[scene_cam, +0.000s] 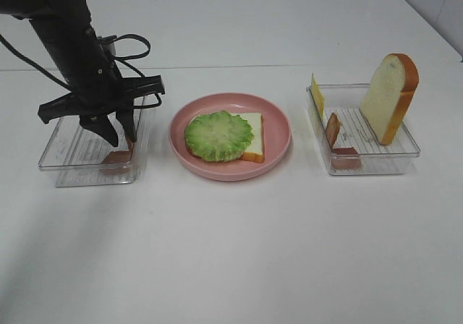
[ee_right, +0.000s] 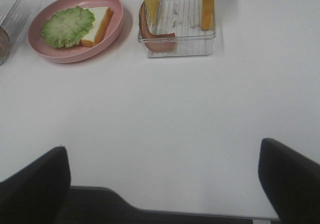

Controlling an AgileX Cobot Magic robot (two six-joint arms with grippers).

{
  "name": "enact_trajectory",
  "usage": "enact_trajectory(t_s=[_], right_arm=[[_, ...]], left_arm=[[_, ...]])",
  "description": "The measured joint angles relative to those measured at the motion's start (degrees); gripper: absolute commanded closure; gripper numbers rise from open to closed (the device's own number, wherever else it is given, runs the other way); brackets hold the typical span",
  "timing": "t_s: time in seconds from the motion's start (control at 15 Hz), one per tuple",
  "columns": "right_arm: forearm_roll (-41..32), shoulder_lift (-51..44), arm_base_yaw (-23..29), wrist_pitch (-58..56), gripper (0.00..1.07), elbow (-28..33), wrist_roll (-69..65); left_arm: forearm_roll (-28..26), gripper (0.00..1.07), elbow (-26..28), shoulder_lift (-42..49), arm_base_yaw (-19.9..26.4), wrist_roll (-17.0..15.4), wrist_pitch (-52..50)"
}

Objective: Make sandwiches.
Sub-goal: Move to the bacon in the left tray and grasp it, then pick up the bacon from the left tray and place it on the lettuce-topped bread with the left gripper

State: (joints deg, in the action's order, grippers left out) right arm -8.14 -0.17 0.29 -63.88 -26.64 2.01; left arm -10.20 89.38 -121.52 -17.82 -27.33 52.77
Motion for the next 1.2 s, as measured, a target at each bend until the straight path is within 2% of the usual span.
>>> enact_trajectory(t_s=[0.07, 0.33, 0.67, 0.73, 0.93, 1.07, 1.2], right_arm=[[0.00, 0.00, 0.00, 0.00, 0.09, 0.00, 0.00], [0.00, 0.00, 0.00, 0.00, 0.09, 0.00, 0.00], [0.00, 0.00, 0.00, 0.00, 0.09, 0.00, 0.00], [0.00, 0.00, 0.00, 0.00, 0.09, 0.00, 0.00], [0.00, 0.00, 0.00, 0.00, 0.09, 0.00, 0.00], [0.00, 0.00, 0.00, 0.00, 0.09, 0.00, 0.00], [0.00, 0.00, 0.00, 0.00, 0.09, 0.00, 0.00]], left_arm=[[0.52, 1.06, 0.00, 0.06, 0.00, 0.00, 0.11], [2.58, 1.07, 0.00, 2.41, 0.00, 0.00, 1.38], [2.58, 1.07, 0.11, 9.97, 0.00, 4.47, 5.79], [2.35, 1.07, 1.20, 11.12, 0.00, 5.04, 6.76], [-3.84, 1.07, 7.10, 11.75, -0.40, 7.68, 8.88], [-6.13, 1.07, 12.20, 10.89, -3.04, 8.02, 8.42], [-8.65, 1.07, 14.73, 8.54, -4.53, 8.02, 8.25]])
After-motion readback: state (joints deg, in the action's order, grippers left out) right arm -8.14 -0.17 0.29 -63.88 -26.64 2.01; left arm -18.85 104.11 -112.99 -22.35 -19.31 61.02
